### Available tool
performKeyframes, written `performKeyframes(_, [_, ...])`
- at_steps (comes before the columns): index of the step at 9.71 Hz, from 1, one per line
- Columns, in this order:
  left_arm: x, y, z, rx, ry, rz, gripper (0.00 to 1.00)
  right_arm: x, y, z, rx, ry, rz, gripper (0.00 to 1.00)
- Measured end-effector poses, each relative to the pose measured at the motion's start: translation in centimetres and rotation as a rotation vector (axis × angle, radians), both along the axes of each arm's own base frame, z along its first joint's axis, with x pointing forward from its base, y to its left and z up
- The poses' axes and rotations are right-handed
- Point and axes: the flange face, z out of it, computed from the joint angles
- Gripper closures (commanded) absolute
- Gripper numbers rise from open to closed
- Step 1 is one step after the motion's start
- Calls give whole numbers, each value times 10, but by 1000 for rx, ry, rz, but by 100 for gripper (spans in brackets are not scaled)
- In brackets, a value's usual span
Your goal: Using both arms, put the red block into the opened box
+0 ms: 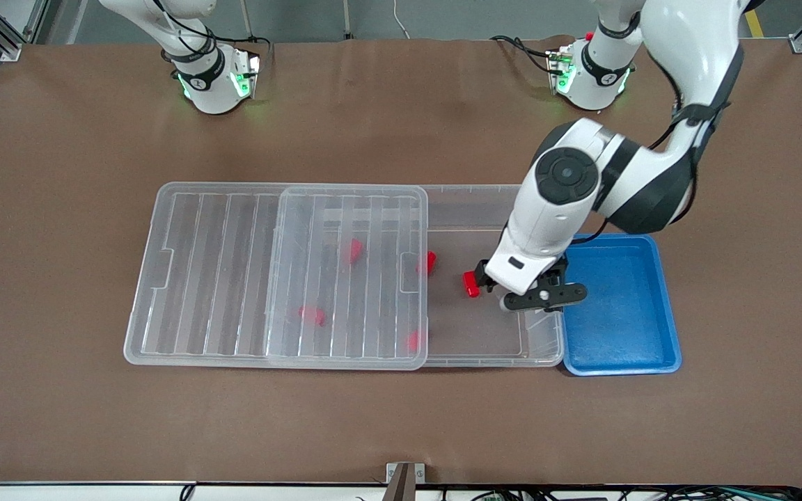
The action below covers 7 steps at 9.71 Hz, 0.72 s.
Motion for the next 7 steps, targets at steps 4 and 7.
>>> performKeyframes(4, [1, 84, 100, 26, -67, 94, 0, 2, 9, 0, -7, 0, 42, 0])
performKeyframes(7, [-17, 130, 151, -37, -36, 90, 0, 2, 10, -1, -7, 1, 51, 0])
